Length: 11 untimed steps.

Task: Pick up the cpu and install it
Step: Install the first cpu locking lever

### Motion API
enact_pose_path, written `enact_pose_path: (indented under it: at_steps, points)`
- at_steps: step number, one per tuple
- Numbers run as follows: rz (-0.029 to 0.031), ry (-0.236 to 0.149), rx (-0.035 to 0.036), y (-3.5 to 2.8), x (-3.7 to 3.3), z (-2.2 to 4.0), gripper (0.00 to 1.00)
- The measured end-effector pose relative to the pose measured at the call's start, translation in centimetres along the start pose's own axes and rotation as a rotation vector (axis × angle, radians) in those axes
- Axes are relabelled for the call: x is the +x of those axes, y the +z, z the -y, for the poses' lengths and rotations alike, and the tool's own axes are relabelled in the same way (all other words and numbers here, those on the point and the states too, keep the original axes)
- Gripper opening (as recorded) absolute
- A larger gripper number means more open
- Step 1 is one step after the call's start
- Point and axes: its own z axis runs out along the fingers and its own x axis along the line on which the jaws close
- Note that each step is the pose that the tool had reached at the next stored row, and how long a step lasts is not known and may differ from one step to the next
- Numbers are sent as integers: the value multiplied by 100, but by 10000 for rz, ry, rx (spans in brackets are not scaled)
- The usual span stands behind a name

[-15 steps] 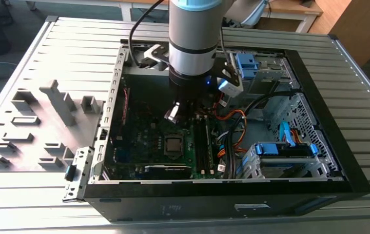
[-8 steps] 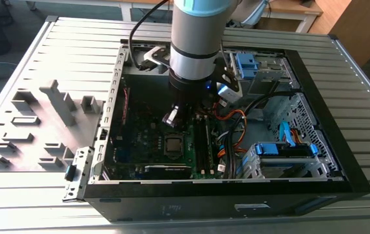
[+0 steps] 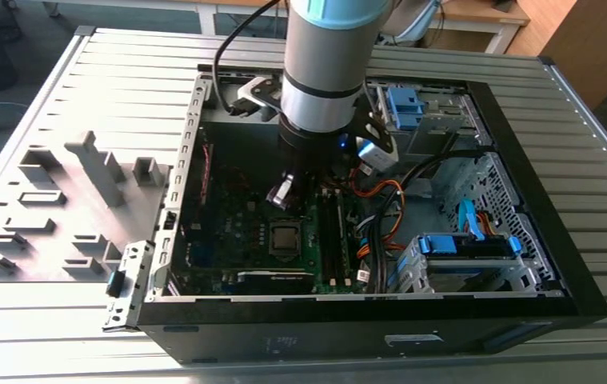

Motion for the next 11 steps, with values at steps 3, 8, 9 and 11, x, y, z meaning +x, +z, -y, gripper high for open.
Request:
enact_pose_path:
  at_steps: [3,8,9,11]
  points:
    - [-1,1,0,5,-23,32,11]
    - [-66,4,47,53,-34,43,11]
    - [-90,5,64,66,-36,44,11]
    - [-135,9,95,86,-37,44,11]
